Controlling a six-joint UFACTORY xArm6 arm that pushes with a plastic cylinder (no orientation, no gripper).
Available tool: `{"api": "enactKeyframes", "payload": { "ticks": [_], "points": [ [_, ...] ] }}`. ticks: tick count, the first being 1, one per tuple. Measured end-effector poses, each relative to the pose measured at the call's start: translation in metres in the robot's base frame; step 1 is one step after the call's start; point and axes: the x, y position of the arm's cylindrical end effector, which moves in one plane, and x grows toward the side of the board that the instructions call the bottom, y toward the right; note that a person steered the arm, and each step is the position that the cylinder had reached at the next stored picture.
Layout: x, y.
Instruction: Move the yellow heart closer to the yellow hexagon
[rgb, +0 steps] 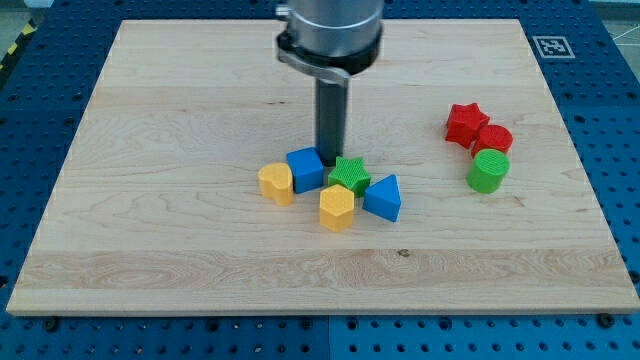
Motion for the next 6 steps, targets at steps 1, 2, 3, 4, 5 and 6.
{"api": "enactKeyframes", "payload": {
  "ticks": [1, 2, 3, 4, 5, 6],
  "points": [
    [-0.004, -0.027],
    [-0.028, -0.031],
    [-0.025, -0.067],
    [0.013, -0.103],
    [0.055, -0.110],
    [0.073, -0.110]
  ]
}}
